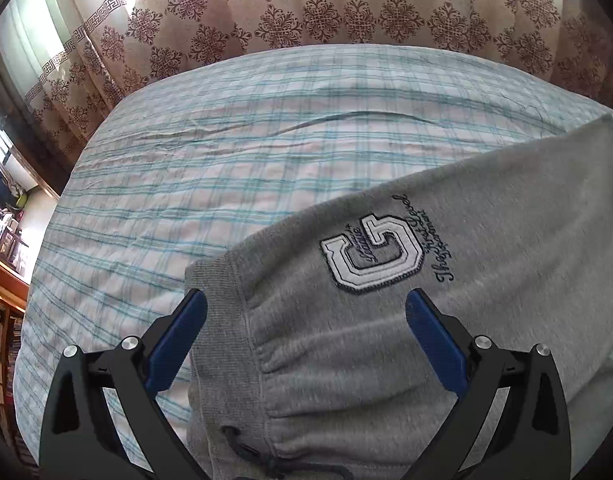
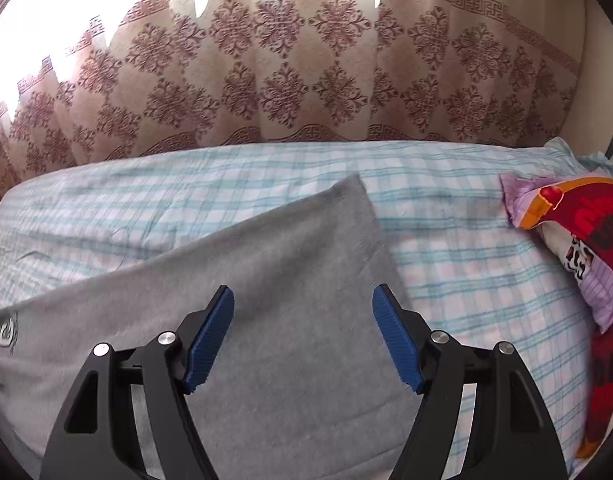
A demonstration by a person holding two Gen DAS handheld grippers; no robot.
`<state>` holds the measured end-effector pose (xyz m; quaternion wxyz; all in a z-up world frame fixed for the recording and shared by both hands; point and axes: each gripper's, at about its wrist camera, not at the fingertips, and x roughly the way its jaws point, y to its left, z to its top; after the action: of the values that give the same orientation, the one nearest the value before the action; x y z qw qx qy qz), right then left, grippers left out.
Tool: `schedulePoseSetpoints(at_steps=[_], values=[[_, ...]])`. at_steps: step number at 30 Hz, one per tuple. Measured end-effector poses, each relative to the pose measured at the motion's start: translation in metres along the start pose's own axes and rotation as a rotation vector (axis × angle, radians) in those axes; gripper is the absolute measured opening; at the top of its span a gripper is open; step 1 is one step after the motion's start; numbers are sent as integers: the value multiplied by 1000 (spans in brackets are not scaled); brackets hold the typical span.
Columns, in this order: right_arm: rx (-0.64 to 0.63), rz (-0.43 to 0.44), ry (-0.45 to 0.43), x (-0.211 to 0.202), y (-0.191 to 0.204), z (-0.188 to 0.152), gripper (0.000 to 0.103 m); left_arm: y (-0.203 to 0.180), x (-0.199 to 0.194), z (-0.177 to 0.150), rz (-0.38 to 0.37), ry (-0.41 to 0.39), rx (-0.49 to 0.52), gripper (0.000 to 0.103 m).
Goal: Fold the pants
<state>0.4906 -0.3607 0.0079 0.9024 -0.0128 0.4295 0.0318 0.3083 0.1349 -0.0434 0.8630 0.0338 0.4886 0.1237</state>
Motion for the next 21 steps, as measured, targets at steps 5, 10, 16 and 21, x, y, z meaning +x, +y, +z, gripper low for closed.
schedulePoseSetpoints(at_steps=[5, 10, 16, 21], values=[[-90, 69, 128, -6, 41, -61, 72, -4, 18, -26, 41, 61, 29, 101], [-216, -1, 211, 4, 52, -107, 74, 3, 30, -30, 21, 63, -9, 101], [-159, 2, 161, -27, 37, -101, 74, -3, -3, -28, 3, 31, -10, 101], [-161, -31, 196, -30, 30, -111, 74, -17, -18, -40, -30, 24, 41, 101]])
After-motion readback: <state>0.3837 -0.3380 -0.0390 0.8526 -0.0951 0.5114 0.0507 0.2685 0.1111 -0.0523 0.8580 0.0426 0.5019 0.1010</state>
